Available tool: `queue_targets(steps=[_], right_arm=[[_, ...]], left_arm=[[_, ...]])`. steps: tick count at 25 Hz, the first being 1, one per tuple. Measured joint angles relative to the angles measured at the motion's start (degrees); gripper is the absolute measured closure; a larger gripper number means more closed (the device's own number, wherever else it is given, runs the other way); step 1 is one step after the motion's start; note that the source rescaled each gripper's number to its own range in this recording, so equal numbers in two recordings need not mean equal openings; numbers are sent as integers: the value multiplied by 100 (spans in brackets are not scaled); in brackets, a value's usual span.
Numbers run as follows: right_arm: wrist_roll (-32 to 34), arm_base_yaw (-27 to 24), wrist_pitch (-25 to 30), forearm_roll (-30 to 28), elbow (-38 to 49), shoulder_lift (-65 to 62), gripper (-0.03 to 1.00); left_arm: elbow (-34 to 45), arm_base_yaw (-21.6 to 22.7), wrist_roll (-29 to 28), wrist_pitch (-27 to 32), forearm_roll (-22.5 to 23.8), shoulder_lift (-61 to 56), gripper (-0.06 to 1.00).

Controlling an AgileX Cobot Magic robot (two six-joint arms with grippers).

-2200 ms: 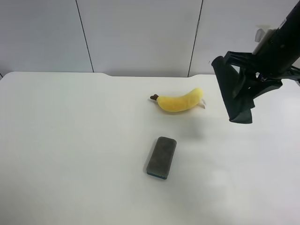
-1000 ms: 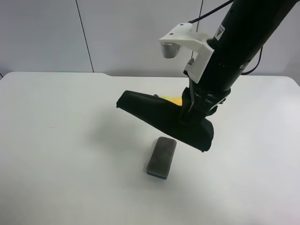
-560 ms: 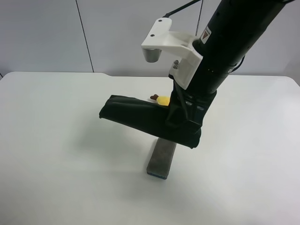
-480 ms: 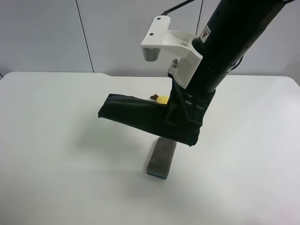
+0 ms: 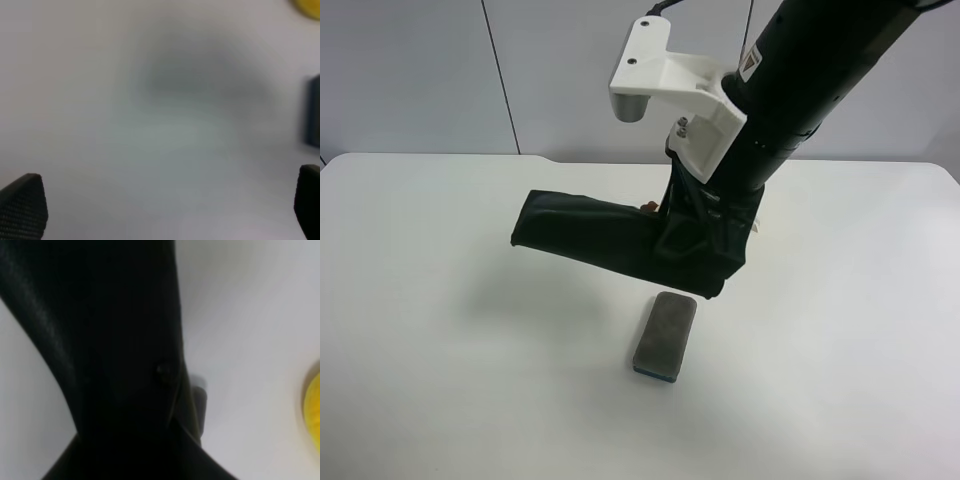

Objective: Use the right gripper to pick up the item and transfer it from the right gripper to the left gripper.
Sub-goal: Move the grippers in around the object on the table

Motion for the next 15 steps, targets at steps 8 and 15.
queue_targets(steps=[8, 15], right_arm=[[-23, 0, -63, 1, 0, 0, 96], [-23, 0, -130, 58, 0, 0, 96]], left_arm=[[-562, 0, 106, -24, -1834, 2025, -6], [-575, 0, 892, 87, -3361, 3320, -6]])
